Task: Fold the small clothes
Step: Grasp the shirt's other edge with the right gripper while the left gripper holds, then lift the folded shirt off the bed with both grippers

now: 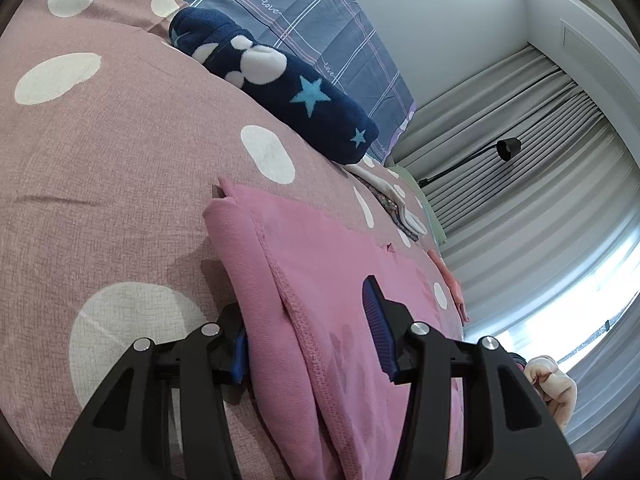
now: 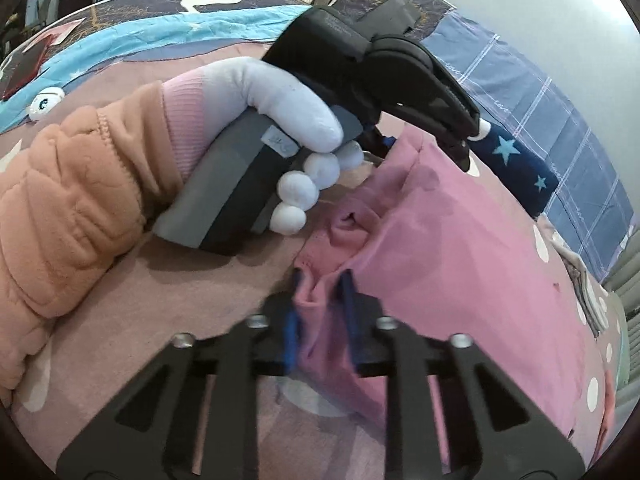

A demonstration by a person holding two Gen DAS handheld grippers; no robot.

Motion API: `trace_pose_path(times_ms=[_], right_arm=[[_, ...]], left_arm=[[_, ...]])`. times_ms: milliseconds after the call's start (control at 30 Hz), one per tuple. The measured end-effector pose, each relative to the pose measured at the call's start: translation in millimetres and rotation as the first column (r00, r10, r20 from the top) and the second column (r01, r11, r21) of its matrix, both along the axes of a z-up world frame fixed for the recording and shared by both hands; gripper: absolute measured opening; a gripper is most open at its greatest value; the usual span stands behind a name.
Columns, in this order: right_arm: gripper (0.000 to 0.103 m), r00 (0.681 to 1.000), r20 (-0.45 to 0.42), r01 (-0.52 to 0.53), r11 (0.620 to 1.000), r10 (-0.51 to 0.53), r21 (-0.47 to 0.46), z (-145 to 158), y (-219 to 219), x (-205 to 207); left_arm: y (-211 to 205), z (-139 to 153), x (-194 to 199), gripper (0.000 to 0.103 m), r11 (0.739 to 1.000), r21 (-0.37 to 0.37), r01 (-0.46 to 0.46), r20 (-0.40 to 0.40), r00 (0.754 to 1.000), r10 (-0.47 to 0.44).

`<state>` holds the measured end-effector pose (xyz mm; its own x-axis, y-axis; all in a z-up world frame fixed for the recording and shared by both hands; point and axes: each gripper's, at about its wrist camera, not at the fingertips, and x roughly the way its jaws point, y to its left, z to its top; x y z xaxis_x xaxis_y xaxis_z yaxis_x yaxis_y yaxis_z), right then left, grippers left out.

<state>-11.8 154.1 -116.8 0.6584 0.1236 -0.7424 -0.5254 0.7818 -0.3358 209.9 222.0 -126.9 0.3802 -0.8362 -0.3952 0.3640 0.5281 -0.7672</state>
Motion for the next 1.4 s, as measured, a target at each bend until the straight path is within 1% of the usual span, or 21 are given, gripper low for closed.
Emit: trace_pose_path(times_ms=[33, 67, 133, 200, 233, 267, 300, 467, 567, 700, 767, 867, 967, 1033, 1167, 1267, 1400], right_arm=[[0.010, 1.000, -0.005, 0.005, 1.000, -0.005, 0.017, 0.6, -2.3, 0.7], [0.009, 1.000, -0.013, 0.007, 0.999, -0.006, 0.034, 2.1, -4.5, 1.5], [0.008, 0.999, -0.032, 0.014, 0.997, -0.012, 0.075, 5.0, -9.4, 2.3], [0.007, 0.999, -0.046, 0.021, 0.993, -0.016, 0.112, 9.8, -16.8, 7.8], [0.007, 0.998, -0.054, 0.028, 0.991, -0.021, 0.133, 12.5, -20.2, 8.9], [0.007, 0.998, -0.057, 0.031, 0.989, -0.023, 0.144, 14.7, -21.7, 10.1], [0.007, 0.998, -0.061, 0.036, 0.987, -0.026, 0.158, 16.8, -24.6, 11.0], [0.007, 0.997, -0.071, 0.040, 0.975, -0.025, 0.220, 25.3, -35.1, 10.0], [0.007, 0.998, -0.050, 0.042, 0.966, -0.030, 0.254, 36.1, -46.4, 9.2], [0.007, 0.999, -0.018, 0.051, 0.952, -0.048, 0.303, 52.3, -67.2, 6.6], [0.007, 0.999, -0.009, 0.054, 0.940, -0.054, 0.338, 59.7, -79.5, 6.7], [0.007, 0.998, 0.010, 0.051, 0.911, -0.061, 0.410, 71.4, -103.5, 1.2], [0.007, 0.996, 0.014, 0.070, 0.882, -0.087, 0.466, 78.1, -127.2, -1.6], [0.007, 0.994, -0.001, 0.095, 0.861, -0.109, 0.499, 79.9, -146.3, -2.0], [0.006, 0.987, -0.044, 0.150, 0.816, -0.152, 0.558, 78.1, -186.9, -3.5], [0.006, 0.982, -0.058, 0.178, 0.790, -0.178, 0.587, 77.1, -212.2, -5.5], [0.006, 0.975, -0.076, 0.208, 0.746, -0.208, 0.633, 76.0, -251.2, -11.5]], left_arm=[[-0.3, 0.1, 0.1, 0.049, 1.000, -0.002, 0.000, 0.000, 1.000, 0.000], [-0.2, 0.0, 0.3, 0.049, 1.000, -0.007, 0.001, 0.000, 1.000, -0.001], [0.2, -0.4, 0.6, 0.045, 1.000, -0.004, -0.007, -0.004, 1.000, 0.007], [-0.1, -2.8, 3.6, 0.032, 1.000, 0.006, -0.019, -0.026, 0.999, 0.020], [-1.3, -5.6, 7.3, 0.017, 0.999, 0.021, -0.030, -0.053, 0.998, 0.031], [-3.1, -8.4, 11.0, 0.011, 0.998, 0.042, -0.037, -0.080, 0.996, 0.040], [-5.3, -9.8, 13.6, 0.011, 0.998, 0.056, -0.038, -0.095, 0.995, 0.043], [-12.1, -2.6, 13.3, 0.010, 0.992, 0.118, -0.051, -0.092, 0.994, 0.062], [-14.3, 5.3, 12.8, 0.010, 0.988, 0.136, -0.067, -0.095, 0.992, 0.081], [-23.9, 31.0, 9.6, 0.009, 0.986, 0.143, -0.080, -0.038, 0.996, 0.087], [-34.4, 45.9, 7.1, 0.009, 0.982, 0.170, -0.079, -0.001, 0.997, 0.081], [-51.1, 61.2, 5.6, 0.009, 0.976, 0.203, -0.078, 0.027, 0.997, 0.074], [-68.5, 72.3, 4.9, 0.009, 0.975, 0.212, -0.074, 0.040, 0.997, 0.067], [-80.6, 77.8, 4.0, 0.009, 0.973, 0.221, -0.069, 0.046, 0.997, 0.061], [-112.9, 87.9, 0.6, 0.009, 0.963, 0.262, -0.061, 0.058, 0.997, 0.047], [-138.9, 93.2, -1.1, 0.009, 0.959, 0.277, -0.058, 0.058, 0.997, 0.044], [-178.9, 98.6, -4.1, 0.009, 0.952, 0.305, -0.042, 0.059, 0.998, 0.025]])
